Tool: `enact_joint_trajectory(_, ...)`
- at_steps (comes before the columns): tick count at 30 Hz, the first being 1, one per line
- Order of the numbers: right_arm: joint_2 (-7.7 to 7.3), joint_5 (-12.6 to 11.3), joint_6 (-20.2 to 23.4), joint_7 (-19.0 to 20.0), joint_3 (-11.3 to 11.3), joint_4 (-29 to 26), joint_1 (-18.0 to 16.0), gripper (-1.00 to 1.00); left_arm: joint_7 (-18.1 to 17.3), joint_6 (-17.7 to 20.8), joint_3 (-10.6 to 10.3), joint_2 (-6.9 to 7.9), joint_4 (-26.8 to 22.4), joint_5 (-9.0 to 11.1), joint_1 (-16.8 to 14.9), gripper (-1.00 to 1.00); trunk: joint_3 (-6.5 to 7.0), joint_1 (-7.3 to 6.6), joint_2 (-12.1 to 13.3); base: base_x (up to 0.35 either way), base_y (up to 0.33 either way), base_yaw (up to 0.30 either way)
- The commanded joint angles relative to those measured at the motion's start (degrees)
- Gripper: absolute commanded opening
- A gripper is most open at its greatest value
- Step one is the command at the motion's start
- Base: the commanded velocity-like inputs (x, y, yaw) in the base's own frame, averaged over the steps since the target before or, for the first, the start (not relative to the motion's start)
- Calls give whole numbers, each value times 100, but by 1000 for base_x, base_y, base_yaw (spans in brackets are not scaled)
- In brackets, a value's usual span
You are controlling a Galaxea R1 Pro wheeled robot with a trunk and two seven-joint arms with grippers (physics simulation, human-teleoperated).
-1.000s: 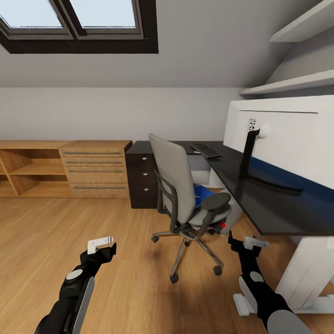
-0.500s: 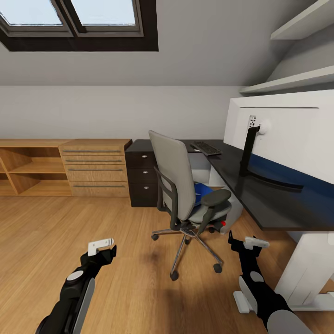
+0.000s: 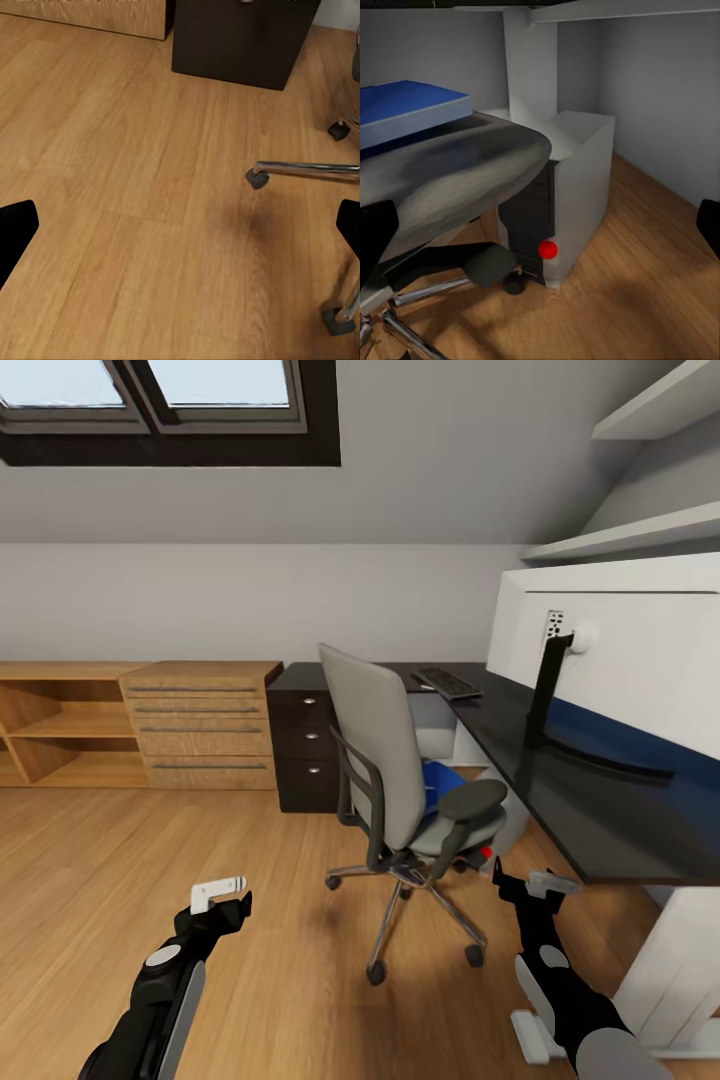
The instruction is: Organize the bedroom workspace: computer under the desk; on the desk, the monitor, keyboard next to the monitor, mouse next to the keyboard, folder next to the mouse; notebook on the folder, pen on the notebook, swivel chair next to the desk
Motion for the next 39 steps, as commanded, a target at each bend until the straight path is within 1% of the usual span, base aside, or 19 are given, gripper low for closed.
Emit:
enact_joint_trajectory(1,-2,-54,-26,4,12,3,-3,100,10,28,5,-4,-7,-2,-3,100,-6,0,-2,92,0,0)
enact_joint_trajectory(13,-10,-62,-18,2,-14,3,-3,100,8,27,5,10,16,-2,-3,100,-6,0,-2,181,0,0)
enact_joint_trajectory(19,-11,-58,-16,2,-16,3,-3,100,6,15,-8,13,183,-9,-3,100,-6,0,-2,195,0,0)
enact_joint_trajectory(32,-11,-49,-10,7,21,3,-3,100,6,13,-21,14,221,-11,-3,100,-6,0,-2,95,0,0)
enact_joint_trajectory(39,-11,-28,-2,26,44,3,-3,100,6,13,-22,14,222,-13,-3,100,-6,0,-2,27,0,0)
